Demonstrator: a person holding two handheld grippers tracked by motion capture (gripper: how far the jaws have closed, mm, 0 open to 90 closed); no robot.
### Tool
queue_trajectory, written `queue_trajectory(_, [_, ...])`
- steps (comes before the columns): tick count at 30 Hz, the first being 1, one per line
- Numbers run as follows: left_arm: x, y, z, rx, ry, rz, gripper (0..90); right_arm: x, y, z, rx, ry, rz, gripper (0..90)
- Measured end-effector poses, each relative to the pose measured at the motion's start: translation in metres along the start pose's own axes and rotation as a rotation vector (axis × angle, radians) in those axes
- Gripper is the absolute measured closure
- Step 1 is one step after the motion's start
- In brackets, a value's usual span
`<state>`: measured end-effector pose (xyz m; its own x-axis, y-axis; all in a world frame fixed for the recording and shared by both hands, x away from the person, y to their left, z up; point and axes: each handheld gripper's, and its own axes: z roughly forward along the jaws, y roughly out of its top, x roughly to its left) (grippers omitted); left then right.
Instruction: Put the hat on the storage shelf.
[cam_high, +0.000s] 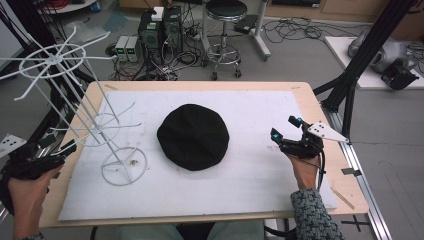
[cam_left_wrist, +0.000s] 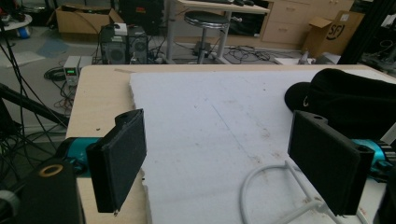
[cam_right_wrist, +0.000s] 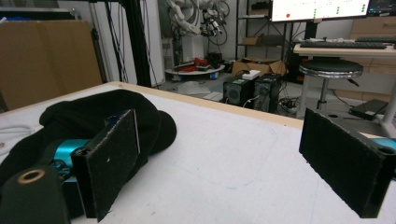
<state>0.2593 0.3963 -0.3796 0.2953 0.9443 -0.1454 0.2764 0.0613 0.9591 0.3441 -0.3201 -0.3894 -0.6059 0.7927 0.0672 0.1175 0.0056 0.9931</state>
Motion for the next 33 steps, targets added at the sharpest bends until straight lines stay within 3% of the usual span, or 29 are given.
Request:
queue_trajectory(16, [0.002, 0.002, -0.004, -0.011, 0.007, -0.002, 19.7, 0.028, 0.015, 0.037, 0.021, 0.119, -0.072, 11.4])
queue_trajectory(17, [0.002, 0.002, -0.004, -0.013, 0.006, -0.003, 19.7, 0.035, 0.014, 0.046, 0.034, 0.147, -0.095, 11.4])
queue_trajectory(20, [0.001, 0.004, -0.003, -0.017, 0.003, -0.003, 19.7, 0.042, 0.013, 0.054, 0.045, 0.177, -0.106, 11.4])
queue_trajectory(21, [0.001, 0.004, -0.003, -0.018, 0.003, 0.0, 19.8, 0.052, 0.013, 0.066, 0.064, 0.229, -0.14, 11.4])
queue_trajectory(24, [0.001, 0.004, -0.002, -0.014, -0.001, 0.006, 19.8, 0.066, 0.012, 0.081, 0.077, 0.279, -0.192, 12.2])
queue_trajectory(26, [0.002, 0.004, -0.002, -0.015, 0.0, 0.0, 19.8, 0.07, 0.011, 0.087, 0.086, 0.296, -0.202, 13.2])
queue_trajectory(27, [0.002, 0.004, -0.003, -0.016, 0.003, 0.0, 19.8, 0.079, 0.009, 0.098, 0.109, 0.341, -0.212, 13.3])
queue_trajectory(32, [0.002, 0.004, -0.003, -0.019, 0.001, -0.001, 19.7, 0.093, 0.005, 0.116, 0.152, 0.395, -0.233, 13.4])
queue_trajectory(33, [0.002, 0.004, -0.003, -0.021, 0.002, -0.002, 19.7, 0.101, 0.003, 0.124, 0.168, 0.423, -0.247, 13.5])
